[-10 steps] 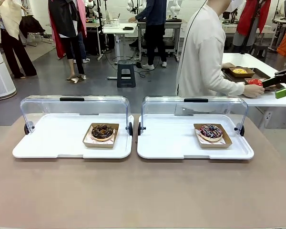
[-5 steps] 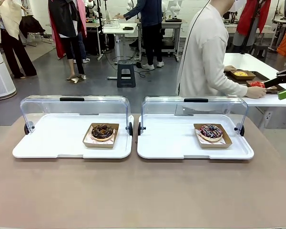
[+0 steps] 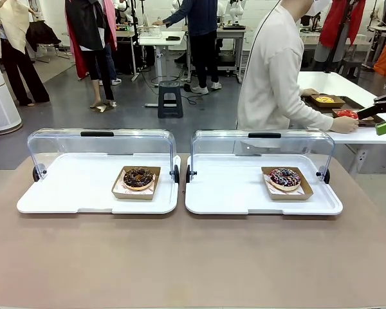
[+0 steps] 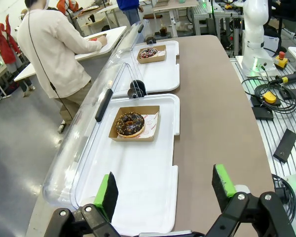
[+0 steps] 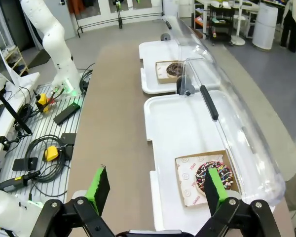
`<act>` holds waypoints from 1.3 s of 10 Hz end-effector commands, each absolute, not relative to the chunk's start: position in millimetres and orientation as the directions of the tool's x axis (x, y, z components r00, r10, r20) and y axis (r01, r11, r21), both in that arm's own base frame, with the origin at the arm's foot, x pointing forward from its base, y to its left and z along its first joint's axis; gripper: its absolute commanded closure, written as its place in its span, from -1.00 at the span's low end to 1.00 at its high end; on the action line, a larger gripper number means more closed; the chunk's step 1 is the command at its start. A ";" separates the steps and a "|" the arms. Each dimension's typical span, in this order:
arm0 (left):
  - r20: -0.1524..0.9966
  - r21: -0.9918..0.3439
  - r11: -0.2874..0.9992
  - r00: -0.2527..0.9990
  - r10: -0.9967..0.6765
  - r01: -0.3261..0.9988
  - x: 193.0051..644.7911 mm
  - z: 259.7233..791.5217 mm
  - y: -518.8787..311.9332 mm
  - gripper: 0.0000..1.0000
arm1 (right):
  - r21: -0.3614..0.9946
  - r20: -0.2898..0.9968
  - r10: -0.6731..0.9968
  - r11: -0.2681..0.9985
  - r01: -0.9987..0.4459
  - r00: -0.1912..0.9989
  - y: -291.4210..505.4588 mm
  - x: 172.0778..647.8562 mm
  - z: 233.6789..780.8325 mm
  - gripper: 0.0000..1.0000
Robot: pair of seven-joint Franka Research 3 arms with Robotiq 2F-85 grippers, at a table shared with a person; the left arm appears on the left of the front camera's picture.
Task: Provide the desired donut to the person.
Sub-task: Place the picked Paper togo box onto the Handle tray extended by the person.
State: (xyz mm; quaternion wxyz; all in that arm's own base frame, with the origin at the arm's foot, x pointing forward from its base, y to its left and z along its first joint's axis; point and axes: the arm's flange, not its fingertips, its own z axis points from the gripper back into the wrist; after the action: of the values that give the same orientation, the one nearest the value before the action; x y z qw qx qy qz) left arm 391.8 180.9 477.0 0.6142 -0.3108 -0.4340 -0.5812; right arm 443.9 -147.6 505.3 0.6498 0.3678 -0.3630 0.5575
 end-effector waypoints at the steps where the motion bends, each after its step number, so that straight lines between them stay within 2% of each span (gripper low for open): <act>1: 0.893 0.134 0.140 -0.059 -0.446 0.981 391.4 477.3 180.5 -1.00 | 0.069 0.887 0.449 0.108 -0.992 0.111 -146.1 444.7 506.3 -1.00; 13: 0.893 0.134 0.140 -0.059 -0.446 0.981 391.4 477.3 180.5 -1.00 | 0.069 0.887 0.449 0.108 -0.992 0.111 -146.1 444.7 506.3 -1.00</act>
State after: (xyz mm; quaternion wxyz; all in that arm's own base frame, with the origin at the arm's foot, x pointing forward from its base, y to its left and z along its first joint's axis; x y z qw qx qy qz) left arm 391.8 180.9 477.0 0.6142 -0.3108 -0.4340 -0.5812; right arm 444.0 -147.3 505.3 0.6496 0.3678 -0.3629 0.5577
